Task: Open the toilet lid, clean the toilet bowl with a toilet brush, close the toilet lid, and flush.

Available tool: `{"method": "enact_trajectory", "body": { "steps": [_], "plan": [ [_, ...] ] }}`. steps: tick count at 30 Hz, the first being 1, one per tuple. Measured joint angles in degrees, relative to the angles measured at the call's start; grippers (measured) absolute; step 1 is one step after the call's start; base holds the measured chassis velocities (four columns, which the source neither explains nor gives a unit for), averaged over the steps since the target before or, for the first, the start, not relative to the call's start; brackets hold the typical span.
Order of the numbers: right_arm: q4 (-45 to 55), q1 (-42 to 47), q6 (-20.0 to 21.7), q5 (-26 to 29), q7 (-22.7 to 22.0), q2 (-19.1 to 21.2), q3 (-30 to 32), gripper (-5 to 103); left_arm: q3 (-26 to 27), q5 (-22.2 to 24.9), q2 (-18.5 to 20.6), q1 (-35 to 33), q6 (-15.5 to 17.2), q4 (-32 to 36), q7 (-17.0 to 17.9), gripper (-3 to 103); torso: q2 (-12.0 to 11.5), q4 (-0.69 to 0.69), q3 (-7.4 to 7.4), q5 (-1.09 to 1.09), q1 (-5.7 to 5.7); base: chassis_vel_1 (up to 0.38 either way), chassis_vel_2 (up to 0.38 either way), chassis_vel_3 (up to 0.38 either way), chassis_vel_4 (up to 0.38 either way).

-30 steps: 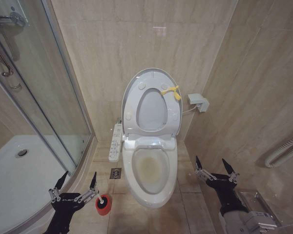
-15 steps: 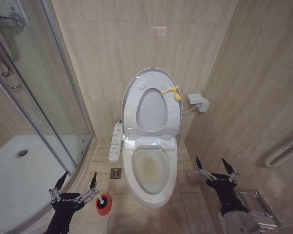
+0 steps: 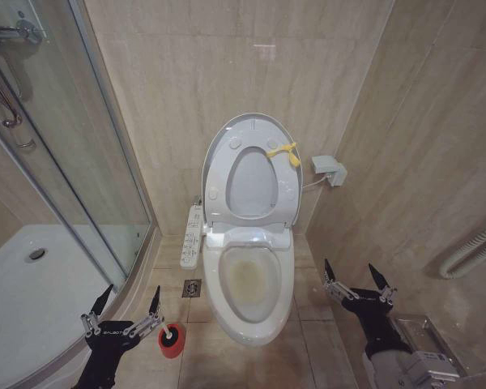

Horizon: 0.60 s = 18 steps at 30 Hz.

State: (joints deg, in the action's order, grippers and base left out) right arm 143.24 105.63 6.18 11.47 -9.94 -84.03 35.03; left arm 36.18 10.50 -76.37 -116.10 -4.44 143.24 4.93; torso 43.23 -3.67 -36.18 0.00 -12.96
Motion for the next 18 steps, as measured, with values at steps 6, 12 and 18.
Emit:
{"method": "enact_trajectory", "body": {
  "steps": [6, 12, 18],
  "plan": [
    [0.0, 0.0, 0.0, 0.0, 0.0, 0.0, 0.0, 100, 0.0, 0.02, 0.0, 0.0, 0.01, 0.0, 0.0, 100, 0.0, 0.0, 0.0, 0.0, 0.0, 0.0, 0.0, 0.0, 0.0],
    [0.0, 0.0, 0.0, 0.0, 0.0, 0.0, 0.0, 100, -0.01, 0.03, 0.0, 0.01, 0.01, 0.0, 0.0, 100, 0.0, 0.0, 0.0, 0.0, 0.0, 0.0, 0.0, 0.0, 0.0],
    [0.0, 0.0, 0.0, 0.0, 0.0, 0.0, 0.0, 100, 0.0, 0.04, 0.0, 0.0, 0.01, 0.0, 0.0, 100, 0.0, 0.0, 0.0, 0.0, 0.0, 0.0, 0.0, 0.0, 0.0]
  ]
}}
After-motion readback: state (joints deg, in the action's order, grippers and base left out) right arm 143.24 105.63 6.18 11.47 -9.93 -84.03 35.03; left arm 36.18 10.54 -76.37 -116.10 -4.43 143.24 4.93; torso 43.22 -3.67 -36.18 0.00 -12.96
